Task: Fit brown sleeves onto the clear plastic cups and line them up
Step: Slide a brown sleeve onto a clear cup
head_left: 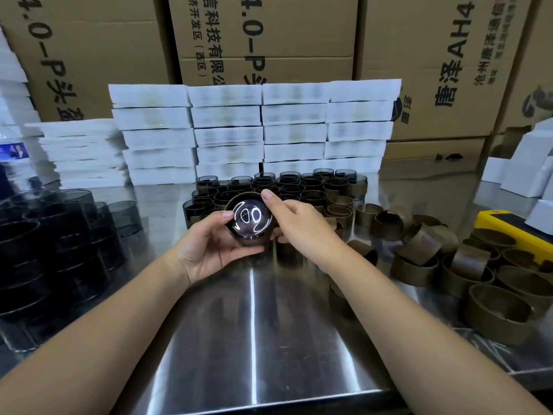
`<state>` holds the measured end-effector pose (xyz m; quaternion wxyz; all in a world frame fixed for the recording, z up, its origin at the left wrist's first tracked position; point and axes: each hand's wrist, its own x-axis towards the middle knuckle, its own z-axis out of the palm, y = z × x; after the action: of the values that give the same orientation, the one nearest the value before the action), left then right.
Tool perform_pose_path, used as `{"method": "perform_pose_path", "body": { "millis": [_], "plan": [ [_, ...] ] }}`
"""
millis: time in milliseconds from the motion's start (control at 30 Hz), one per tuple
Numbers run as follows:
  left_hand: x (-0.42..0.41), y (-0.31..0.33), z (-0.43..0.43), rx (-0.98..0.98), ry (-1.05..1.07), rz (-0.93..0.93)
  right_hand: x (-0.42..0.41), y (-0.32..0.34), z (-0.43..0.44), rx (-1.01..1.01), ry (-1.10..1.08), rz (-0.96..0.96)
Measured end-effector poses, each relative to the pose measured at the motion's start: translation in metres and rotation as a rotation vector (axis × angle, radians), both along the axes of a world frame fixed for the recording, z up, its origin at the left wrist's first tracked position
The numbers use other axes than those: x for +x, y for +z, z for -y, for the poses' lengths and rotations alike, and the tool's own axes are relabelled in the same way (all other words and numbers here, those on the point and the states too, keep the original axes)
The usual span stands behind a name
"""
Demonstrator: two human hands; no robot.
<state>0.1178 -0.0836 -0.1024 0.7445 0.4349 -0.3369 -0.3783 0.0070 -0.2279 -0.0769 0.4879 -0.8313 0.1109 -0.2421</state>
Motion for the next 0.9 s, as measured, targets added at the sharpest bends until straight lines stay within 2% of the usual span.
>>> {"method": "perform_pose_path", "body": {
  "millis": [200,567,900],
  "plan": [
    [-0.003,0.004,-0.002,-0.016,-0.034,-0.006,-0.002,0.000,-0.003,0.143,0.090,-0.087],
    [-0.005,0.007,0.001,-0.014,-0.088,-0.050,0.004,-0.002,-0.012,0.250,0.110,0.036],
    [-0.005,0.009,-0.001,-0.009,-0.089,-0.084,-0.001,0.002,-0.009,0.247,0.143,0.012]
  ]
}}
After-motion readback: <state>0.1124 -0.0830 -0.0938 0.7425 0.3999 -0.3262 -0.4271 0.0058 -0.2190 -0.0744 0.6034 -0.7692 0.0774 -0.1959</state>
